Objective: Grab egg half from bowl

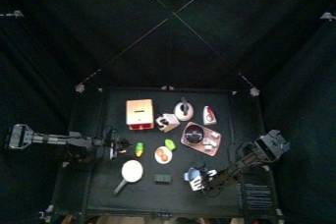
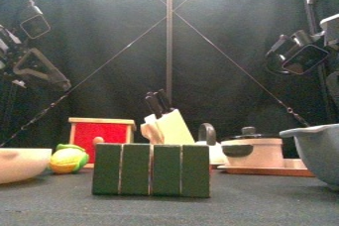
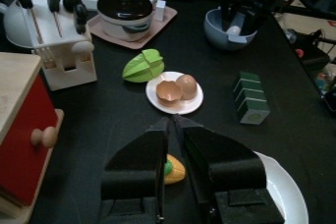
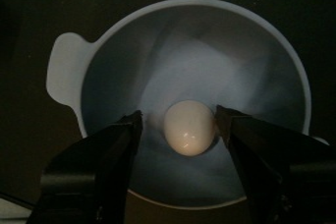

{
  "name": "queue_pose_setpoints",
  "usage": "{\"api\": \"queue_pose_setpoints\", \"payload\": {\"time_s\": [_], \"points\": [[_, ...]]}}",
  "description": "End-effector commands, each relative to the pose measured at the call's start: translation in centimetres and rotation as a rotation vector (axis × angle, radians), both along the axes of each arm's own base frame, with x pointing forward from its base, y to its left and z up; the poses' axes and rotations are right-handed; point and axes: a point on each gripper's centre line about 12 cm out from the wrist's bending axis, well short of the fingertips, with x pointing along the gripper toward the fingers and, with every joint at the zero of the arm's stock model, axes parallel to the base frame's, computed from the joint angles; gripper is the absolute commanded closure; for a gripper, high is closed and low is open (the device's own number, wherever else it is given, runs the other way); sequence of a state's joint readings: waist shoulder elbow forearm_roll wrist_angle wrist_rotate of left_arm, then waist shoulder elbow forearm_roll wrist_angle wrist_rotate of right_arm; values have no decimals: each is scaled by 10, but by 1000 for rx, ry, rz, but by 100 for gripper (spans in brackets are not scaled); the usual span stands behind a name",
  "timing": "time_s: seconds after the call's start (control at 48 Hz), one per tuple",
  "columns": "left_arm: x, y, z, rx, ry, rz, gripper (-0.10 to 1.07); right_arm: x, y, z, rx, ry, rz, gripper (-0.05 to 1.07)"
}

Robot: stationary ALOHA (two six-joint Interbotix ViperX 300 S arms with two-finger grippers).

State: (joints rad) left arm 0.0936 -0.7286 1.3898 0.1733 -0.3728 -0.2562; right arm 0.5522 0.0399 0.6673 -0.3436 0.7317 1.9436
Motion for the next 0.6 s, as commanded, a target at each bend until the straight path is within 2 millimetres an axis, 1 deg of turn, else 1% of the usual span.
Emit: {"api": "queue_pose_setpoints", "payload": {"time_s": [0.0, 0.229, 0.583], "points": [[2, 0, 4, 1, -12, 0, 40, 3, -1, 8, 22, -29, -6, 10], [2, 0, 3, -1, -11, 1, 40, -1, -1, 3, 64, -36, -16, 10], [2, 0, 3, -1, -9, 1, 40, -4, -6, -2, 69, -27, -30, 10]]}}
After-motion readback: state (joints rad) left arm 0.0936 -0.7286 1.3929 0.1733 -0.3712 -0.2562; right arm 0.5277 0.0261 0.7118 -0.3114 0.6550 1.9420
